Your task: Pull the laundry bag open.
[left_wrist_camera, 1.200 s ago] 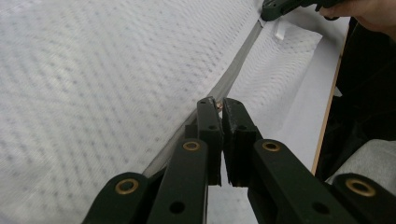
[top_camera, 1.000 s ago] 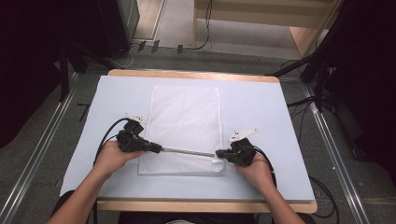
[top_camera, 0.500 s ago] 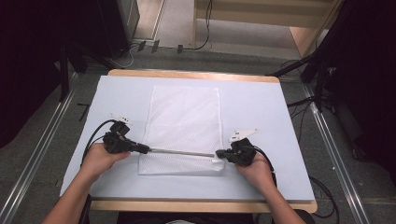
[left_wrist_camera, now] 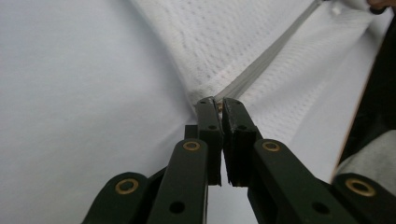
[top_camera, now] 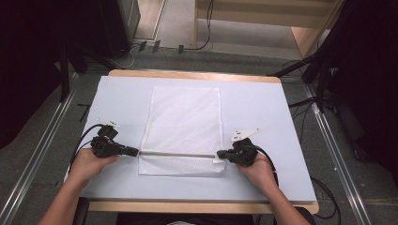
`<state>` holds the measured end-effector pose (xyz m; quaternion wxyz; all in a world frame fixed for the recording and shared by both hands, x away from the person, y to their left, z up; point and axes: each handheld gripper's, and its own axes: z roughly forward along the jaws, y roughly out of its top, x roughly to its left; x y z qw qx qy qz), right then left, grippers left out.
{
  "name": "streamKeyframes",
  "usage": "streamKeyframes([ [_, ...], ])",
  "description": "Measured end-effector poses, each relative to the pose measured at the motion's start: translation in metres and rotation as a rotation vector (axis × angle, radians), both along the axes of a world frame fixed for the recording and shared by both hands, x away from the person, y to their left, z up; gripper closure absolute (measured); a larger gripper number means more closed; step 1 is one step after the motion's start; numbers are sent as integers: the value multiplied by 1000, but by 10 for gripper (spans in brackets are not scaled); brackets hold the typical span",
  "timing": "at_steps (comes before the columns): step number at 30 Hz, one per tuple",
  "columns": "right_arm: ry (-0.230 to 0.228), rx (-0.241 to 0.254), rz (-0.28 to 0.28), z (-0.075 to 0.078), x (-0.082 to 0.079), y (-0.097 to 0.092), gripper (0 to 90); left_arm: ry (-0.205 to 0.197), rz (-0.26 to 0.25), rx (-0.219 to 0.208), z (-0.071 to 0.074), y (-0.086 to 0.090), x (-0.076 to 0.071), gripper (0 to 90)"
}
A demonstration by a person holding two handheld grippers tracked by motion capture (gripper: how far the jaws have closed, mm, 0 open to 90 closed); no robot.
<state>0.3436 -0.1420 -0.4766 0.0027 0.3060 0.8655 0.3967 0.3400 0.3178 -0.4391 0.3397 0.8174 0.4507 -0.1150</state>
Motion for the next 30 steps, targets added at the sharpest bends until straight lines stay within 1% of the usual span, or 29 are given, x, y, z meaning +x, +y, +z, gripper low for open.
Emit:
streamKeyframes([
  [1, 4, 1, -1, 0, 0, 0, 900, 5, 5, -8, 0, 1, 0, 880],
  [2, 6, -1, 1, 0, 0, 0, 900, 8, 6, -8, 0, 0, 1, 879],
  [3, 6, -1, 3, 0, 1, 0, 900, 2, -3, 0, -1, -1, 1, 879],
  [4, 7, -3, 5, 1, 1, 0, 900, 6, 2, 1, -1, -2, 1, 879],
  [5, 5, -4, 8, 1, 1, 0, 900, 5, -5, 5, -1, -3, 0, 878],
  [6, 4, -11, 7, 1, 1, 1, 900, 6, -8, 0, -2, -2, 0, 877],
  [7, -9, -16, 20, 2, 1, 1, 900, 10, -5, -14, -2, -1, 0, 872],
  [8, -13, -28, 25, 3, 1, 2, 900, 0, -3, -22, -3, -1, 0, 868],
  [9, -9, -39, 33, 4, 1, 3, 874, -10, -4, -20, -3, 0, -1, 858],
  [10, -6, -34, 43, 5, 1, 3, 842, -5, -4, -32, -3, 0, -1, 815],
  [11, 9, -29, 49, 6, 2, 3, 803, -1, -1, -52, -4, 1, -1, 761],
  [12, 16, -30, 49, 7, 2, 3, 782, -11, 5, -68, -4, 1, -1, 717],
  [13, 4, -36, 43, 8, 2, 3, 750, -16, 2, -69, -3, 0, -1, 689],
  [15, -15, -10, 24, 13, 3, 1, 694, -50, -7, -58, -2, -2, -1, 634],
  [18, -25, 16, -16, 17, 5, -5, 634, -81, 2, -58, 0, -2, 0, 580],
  [20, -31, 24, -40, 18, 7, -9, 599, -93, 9, -51, 1, -2, 0, 562],
  [21, -37, 28, -50, 19, 8, -11, 576, -90, 11, -57, 1, 0, 0, 544],
  [22, -43, 30, -64, 19, 9, -13, 556, -87, 17, -65, 1, 1, 0, 528],
  [24, -54, 36, -89, 20, 11, -18, 531, -99, 37, -60, 2, 3, 1, 500],
  [26, -55, 41, -116, 21, 12, -22, 502, -110, 57, -43, 2, 6, 2, 471],
  [28, -52, 40, -139, 20, 15, -26, 470, -132, 85, -30, 3, 10, 3, 443],
  [30, -49, 37, -165, 19, 17, -31, 455, -139, 106, -23, 3, 14, 4, 427],
])
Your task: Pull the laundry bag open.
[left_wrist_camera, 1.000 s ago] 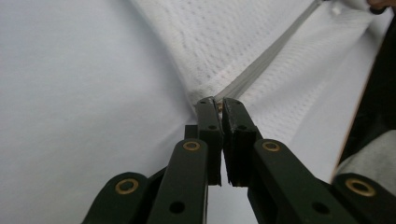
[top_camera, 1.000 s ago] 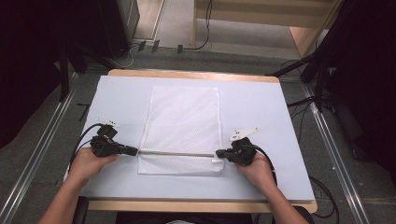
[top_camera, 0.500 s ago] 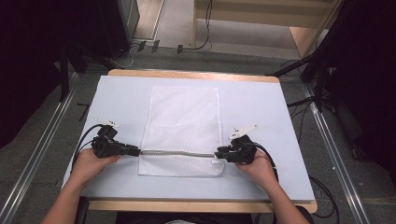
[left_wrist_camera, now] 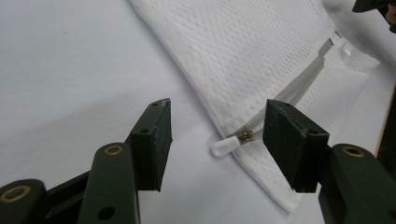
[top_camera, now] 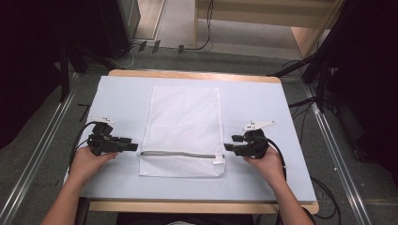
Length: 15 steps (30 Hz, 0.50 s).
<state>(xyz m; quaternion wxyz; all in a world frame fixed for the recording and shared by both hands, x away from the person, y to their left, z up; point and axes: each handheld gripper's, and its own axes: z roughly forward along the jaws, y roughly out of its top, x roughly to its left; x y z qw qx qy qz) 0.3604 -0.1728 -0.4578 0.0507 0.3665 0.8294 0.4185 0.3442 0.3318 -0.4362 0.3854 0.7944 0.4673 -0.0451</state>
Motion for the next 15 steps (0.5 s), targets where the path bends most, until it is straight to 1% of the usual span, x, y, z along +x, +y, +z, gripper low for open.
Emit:
streamKeyframes([
  [6, 21, 2, -62, -3, 6, -12, 404, -25, 53, 45, -2, 9, 3, 374],
  [8, 25, 2, -78, -4, 8, -16, 395, -26, 72, 55, -2, 12, 4, 363],
  [9, 30, 2, -87, -5, 8, -17, 393, -27, 82, 53, -2, 13, 5, 361],
  [15, 38, 0, -115, -7, 12, -22, 383, -34, 117, 73, -4, 20, 6, 338],
])
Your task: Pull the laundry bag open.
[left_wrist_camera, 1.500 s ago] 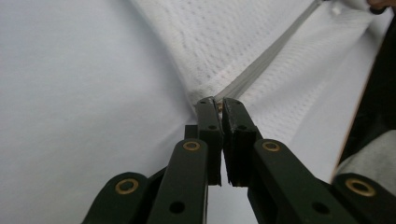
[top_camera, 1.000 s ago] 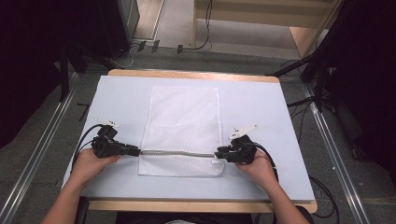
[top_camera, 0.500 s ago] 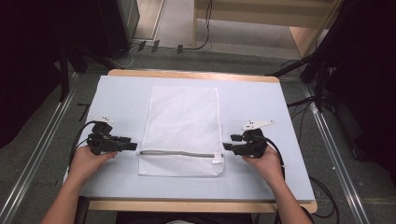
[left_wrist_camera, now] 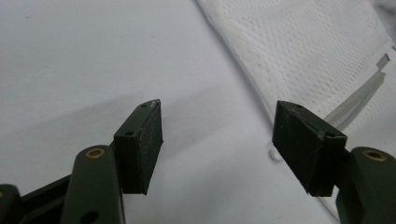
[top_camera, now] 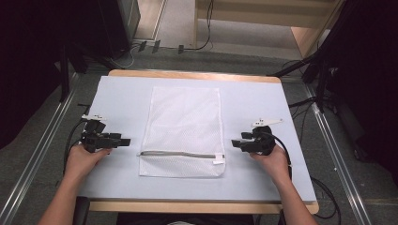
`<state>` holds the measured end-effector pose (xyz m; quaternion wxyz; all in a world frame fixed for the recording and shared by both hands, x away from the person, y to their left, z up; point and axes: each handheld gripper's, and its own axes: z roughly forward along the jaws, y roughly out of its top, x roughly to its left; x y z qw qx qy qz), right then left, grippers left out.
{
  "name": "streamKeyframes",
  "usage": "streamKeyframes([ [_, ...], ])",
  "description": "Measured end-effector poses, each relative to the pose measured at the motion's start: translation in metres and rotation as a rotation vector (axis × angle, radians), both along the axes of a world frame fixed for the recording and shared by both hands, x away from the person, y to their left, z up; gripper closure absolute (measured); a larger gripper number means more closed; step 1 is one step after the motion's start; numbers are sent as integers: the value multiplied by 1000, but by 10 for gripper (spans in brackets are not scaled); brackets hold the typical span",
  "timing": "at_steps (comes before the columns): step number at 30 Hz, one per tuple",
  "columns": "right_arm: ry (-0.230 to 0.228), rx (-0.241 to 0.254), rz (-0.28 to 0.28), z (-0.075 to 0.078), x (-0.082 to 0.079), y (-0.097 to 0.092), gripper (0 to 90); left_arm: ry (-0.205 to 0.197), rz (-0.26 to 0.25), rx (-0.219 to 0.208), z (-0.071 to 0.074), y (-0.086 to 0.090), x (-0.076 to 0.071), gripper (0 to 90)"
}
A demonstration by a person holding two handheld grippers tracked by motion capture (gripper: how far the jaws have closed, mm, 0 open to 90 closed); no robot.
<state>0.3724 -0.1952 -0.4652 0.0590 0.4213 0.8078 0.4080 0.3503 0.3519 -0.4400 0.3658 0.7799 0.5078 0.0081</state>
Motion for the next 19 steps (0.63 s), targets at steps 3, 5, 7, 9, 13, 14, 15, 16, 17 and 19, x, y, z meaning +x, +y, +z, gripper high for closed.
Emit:
streamKeyframes([
  [3, 1, -4, -4, -1, 1, -1, 379, 0, 8, 2, 0, 1, 0, 338],
  [5, 2, -5, -8, -1, 1, -2, 377, -2, 8, 4, 0, 1, 0, 338],
  [7, 5, -8, -7, -1, 1, -2, 376, -3, 6, 9, -1, 1, 0, 337],
  [9, 8, -10, -6, -1, 0, -1, 373, -4, 8, 8, -1, 1, 0, 334],
  [13, 6, -14, -1, -2, 1, -1, 368, -6, 10, 11, -1, 1, 0, 326],
  [14, 9, -19, -2, -2, 1, -1, 366, -5, 10, 12, -2, 1, 0, 323],
  [15, 11, -19, -4, -2, 1, -1, 364, -4, 10, 16, -2, 1, 1, 319],
  [16, 10, -22, -3, -3, 1, -1, 360, -3, 11, 19, -2, 1, 1, 316],
  [17, 10, -22, -1, -3, 1, -2, 357, -4, 12, 20, -2, 1, 1, 314],
  [19, 4, -29, -3, -3, 2, -2, 343, -5, 17, 21, -3, 1, 1, 311],
])
